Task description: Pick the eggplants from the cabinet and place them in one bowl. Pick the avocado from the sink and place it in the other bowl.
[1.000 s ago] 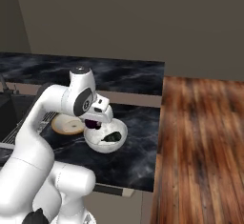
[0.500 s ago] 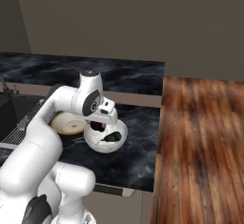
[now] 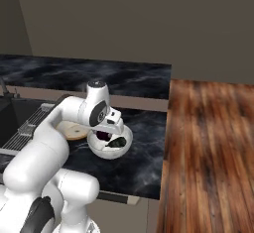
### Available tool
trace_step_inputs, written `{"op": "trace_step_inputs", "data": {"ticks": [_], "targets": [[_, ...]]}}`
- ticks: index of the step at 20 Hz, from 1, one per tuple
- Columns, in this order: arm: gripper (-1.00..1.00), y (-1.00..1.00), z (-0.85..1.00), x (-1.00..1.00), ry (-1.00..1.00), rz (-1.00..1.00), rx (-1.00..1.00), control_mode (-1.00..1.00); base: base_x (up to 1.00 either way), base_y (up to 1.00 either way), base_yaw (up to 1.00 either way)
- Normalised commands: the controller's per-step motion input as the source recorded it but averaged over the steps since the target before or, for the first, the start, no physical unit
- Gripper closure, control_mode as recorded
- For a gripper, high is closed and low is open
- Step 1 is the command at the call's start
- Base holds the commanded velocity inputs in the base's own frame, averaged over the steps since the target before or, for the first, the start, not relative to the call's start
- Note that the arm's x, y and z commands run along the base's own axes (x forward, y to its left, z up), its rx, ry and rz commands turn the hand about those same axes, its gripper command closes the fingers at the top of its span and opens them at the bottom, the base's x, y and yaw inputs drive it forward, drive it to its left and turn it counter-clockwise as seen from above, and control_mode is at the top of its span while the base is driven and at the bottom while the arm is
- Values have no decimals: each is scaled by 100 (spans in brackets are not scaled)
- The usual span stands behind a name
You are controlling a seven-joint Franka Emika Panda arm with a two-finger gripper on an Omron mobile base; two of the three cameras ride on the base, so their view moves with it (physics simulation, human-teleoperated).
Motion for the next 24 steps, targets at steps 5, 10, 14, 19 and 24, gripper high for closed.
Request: {"op": "trace_step_inputs", "data": {"ticks": [5, 10, 14, 19, 24], "targets": [[100, 0, -11, 1, 0, 0, 0, -100, 0, 0, 0], [100, -3, -9, 0, -1, 0, 0, -100, 0, 0, 0], [100, 0, -23, 0, 0, 0, 0, -100, 0, 0, 0], [100, 0, -23, 0, 0, 0, 0, -100, 0, 0, 0], [100, 0, -14, 2, 0, 0, 0, -100, 0, 0, 0]]}}
